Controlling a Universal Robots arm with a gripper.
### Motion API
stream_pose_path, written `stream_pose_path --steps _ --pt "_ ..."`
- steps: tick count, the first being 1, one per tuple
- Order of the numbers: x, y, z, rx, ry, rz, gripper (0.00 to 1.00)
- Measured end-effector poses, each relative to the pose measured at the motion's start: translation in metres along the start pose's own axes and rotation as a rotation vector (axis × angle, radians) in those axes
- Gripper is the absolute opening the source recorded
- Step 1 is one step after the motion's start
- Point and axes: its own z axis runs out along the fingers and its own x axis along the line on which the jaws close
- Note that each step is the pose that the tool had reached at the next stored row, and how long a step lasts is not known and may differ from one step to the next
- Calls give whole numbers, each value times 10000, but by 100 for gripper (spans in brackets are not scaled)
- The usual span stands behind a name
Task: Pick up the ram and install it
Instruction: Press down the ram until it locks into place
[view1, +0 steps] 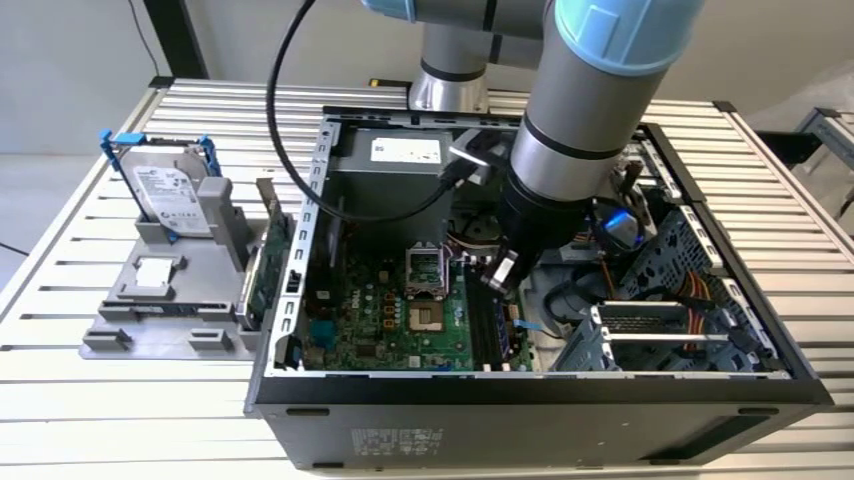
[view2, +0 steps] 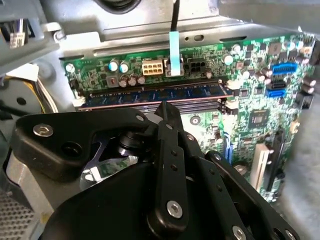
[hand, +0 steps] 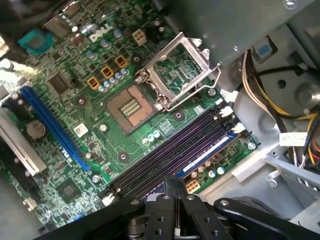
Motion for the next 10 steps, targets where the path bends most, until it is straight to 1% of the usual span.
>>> stream_pose_path --steps 10 --pt "-1 1 0 19 37 -1532 0"
